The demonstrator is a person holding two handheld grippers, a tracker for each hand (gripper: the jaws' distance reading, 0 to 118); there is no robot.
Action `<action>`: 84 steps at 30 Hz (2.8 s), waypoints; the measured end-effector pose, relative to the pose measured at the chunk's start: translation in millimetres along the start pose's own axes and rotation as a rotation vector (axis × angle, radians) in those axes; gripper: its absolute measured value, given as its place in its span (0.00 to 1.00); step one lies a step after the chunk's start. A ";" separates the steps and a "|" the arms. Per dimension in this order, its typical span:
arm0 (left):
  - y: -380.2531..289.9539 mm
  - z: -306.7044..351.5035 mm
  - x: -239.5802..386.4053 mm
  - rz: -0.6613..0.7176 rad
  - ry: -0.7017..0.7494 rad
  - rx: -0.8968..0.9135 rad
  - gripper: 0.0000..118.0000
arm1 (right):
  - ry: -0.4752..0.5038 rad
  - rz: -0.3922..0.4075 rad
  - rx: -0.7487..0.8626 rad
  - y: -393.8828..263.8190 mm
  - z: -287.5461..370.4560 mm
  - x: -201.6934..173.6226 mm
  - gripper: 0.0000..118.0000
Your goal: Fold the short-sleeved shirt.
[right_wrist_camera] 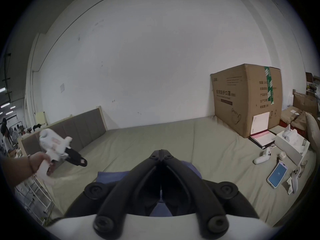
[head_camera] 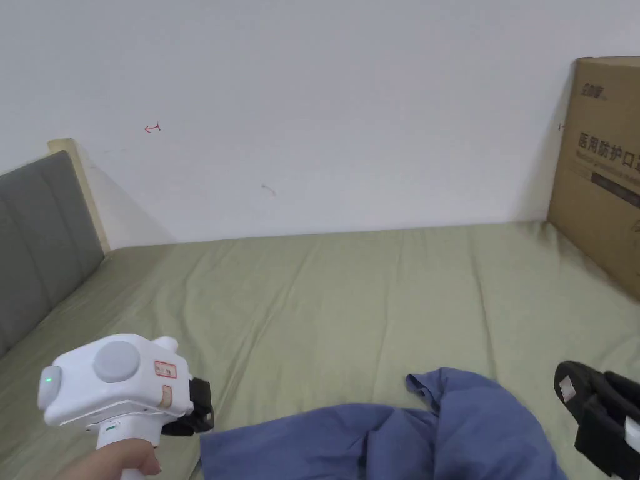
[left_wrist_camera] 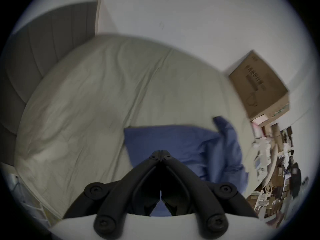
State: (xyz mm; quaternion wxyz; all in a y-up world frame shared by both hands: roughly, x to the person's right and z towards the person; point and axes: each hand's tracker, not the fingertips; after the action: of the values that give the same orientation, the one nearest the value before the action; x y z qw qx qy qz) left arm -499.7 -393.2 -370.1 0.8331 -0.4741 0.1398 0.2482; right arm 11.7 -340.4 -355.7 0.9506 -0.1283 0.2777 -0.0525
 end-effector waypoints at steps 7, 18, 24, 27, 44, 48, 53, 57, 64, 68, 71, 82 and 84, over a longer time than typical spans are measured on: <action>17.6 -105.9 -37.4 0.034 0.081 -0.039 0.95 | 0.008 0.071 -0.105 -21.3 -30.4 3.2 0.00; -18.4 -141.4 -5.2 -0.233 0.256 0.087 0.51 | -0.014 0.051 -0.203 -43.0 -65.4 15.6 0.00; -53.8 -98.4 27.9 -0.415 0.120 0.182 0.02 | 0.058 -0.041 -0.236 -32.9 -86.6 34.2 0.00; -55.7 -67.7 14.3 -0.265 0.127 0.295 0.02 | 0.075 -0.083 -0.266 -10.0 -119.8 60.2 0.00; -83.2 -28.0 -75.9 0.037 0.205 0.316 0.02 | -0.225 -0.044 -1.039 -84.7 -372.7 158.3 0.93; -86.0 -32.4 -76.7 0.021 0.214 0.286 0.02 | -0.211 0.065 -0.985 -75.4 -365.4 138.7 0.66; -85.3 -26.7 -70.5 -0.034 0.238 0.287 0.02 | -0.078 0.145 -0.937 -61.6 -349.3 109.4 0.03; -78.8 -0.5 -68.7 0.005 0.201 0.320 0.02 | -0.092 0.015 -0.748 -26.5 -315.5 119.2 0.03; -57.3 87.3 -46.6 -0.041 0.109 0.472 0.02 | -0.028 -0.107 -0.482 89.0 -205.5 131.6 0.03; -38.3 143.8 -18.4 -0.112 0.105 0.568 0.02 | -0.022 -0.106 -0.390 146.2 -150.4 125.5 0.03; -18.0 182.9 2.3 -0.145 0.073 0.628 0.02 | -0.027 -0.068 -0.338 186.8 -115.5 108.6 0.03; 85.1 266.0 58.3 -0.165 0.051 0.739 0.02 | -0.063 -0.049 -0.159 318.2 -96.1 97.2 0.03; 110.3 266.5 66.2 -0.168 0.053 0.740 0.02 | -0.083 -0.030 -0.129 335.2 -109.1 94.6 0.03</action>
State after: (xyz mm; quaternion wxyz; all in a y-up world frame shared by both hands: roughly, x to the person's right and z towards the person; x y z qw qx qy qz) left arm -505.1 -98.4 -344.4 0.9615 -0.1573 0.2023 0.0994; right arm 41.6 -57.7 -584.6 0.9502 -0.1955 0.2389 -0.0434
